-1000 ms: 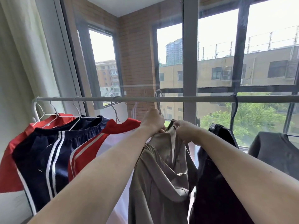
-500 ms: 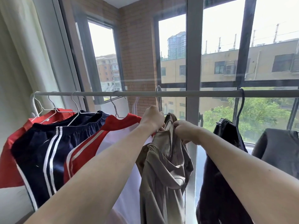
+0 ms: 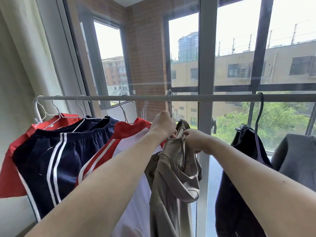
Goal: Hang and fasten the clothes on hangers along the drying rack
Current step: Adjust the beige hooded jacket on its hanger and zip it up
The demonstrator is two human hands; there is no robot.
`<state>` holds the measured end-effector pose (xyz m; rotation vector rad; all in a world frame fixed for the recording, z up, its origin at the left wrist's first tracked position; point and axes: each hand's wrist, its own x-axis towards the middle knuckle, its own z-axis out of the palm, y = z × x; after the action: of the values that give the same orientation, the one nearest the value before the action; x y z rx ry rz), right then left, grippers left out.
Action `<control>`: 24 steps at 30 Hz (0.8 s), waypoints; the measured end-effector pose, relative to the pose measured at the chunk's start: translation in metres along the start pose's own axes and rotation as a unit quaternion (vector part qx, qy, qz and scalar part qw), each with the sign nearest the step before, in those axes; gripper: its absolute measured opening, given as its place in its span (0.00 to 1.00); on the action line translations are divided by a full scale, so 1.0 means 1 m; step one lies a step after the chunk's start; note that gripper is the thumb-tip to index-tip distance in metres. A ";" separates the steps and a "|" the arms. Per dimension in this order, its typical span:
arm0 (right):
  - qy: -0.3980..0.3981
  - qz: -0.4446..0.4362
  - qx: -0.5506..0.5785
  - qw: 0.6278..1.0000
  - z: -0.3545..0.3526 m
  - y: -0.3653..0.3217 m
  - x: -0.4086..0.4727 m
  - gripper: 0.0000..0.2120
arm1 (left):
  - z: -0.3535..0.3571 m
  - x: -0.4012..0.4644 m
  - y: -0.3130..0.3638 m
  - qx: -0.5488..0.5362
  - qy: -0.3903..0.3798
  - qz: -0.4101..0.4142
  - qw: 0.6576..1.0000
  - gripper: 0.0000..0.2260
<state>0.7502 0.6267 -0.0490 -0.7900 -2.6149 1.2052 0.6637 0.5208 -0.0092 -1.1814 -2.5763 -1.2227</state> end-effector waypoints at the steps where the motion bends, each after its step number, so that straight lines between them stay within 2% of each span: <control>1: 0.002 0.000 0.000 1.000 0.000 0.000 0.000 0.17 | 0.000 0.000 0.001 -0.001 0.003 0.002 1.000 0.10; 16: 0.014 0.004 -0.040 0.999 -0.009 0.005 -0.011 0.20 | 0.008 -0.001 0.006 0.007 0.000 0.008 1.000 0.11; 19: 0.019 0.005 -0.050 0.999 -0.010 0.006 -0.012 0.17 | 0.009 -0.005 0.007 0.000 -0.018 0.008 1.000 0.11; 22: 0.015 -0.012 -0.067 0.998 -0.010 0.001 -0.019 0.09 | 0.012 -0.006 0.006 0.008 -0.016 0.011 1.000 0.11; 24: 0.015 -0.023 -0.075 0.997 -0.009 -0.003 -0.024 0.15 | 0.013 -0.007 0.006 0.011 -0.018 0.011 1.000 0.10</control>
<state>0.7729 0.6187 -0.0386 -0.7619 -2.7089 0.9861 0.6761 0.5275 -0.0165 -1.2352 -2.5879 -1.1770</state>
